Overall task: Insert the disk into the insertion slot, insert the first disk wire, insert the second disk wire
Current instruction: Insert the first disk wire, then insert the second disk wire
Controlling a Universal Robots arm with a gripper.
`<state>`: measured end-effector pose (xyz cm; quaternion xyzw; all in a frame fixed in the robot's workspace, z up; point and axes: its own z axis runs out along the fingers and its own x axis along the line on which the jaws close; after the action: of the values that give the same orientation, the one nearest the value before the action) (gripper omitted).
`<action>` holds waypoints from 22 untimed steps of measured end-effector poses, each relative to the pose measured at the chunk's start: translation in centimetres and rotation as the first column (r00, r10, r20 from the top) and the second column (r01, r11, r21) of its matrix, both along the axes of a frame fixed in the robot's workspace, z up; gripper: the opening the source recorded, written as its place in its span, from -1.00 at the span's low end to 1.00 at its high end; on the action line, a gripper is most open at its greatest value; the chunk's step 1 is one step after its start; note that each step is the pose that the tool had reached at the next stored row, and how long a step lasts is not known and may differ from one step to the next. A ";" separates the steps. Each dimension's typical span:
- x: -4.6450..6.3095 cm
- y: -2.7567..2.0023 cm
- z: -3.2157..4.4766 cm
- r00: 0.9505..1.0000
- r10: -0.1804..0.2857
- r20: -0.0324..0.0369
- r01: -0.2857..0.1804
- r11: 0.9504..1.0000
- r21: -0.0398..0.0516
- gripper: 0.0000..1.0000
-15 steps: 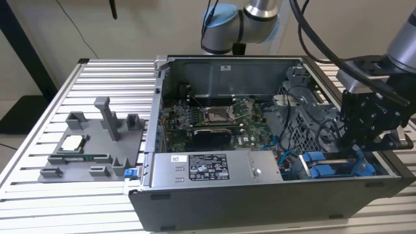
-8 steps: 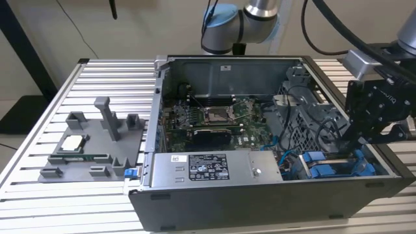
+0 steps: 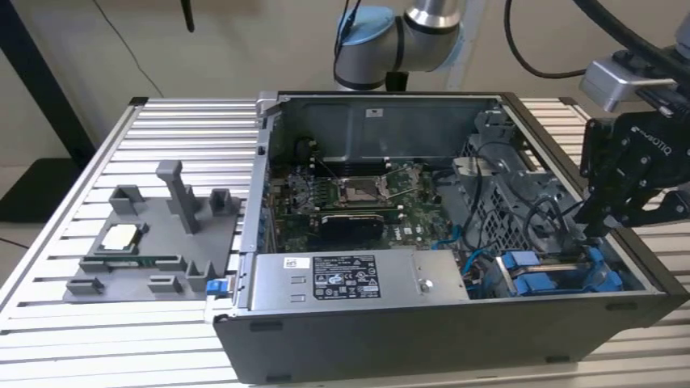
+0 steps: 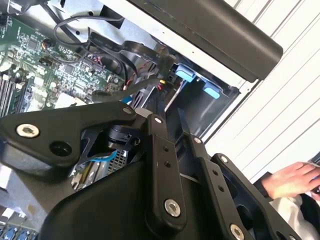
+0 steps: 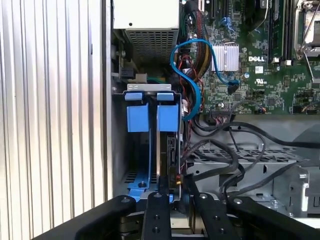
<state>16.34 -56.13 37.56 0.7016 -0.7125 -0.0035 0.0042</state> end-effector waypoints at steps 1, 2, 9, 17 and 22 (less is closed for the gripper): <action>0.0 0.00 0.00 1.000 0.000 0.000 0.000 1.000 0.000 -0.47; 0.0 0.00 0.00 1.000 0.000 0.000 0.000 1.000 0.000 -0.47; 0.0 0.01 0.20 1.000 0.000 0.000 0.000 1.000 -0.001 -0.47; 0.0 0.00 0.66 1.000 0.000 0.000 0.000 1.000 0.000 -0.47; 0.5 0.01 0.68 1.000 0.000 0.000 0.000 1.000 0.000 -0.47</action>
<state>16.80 -56.12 38.24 0.7017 -0.7125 -0.0034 0.0042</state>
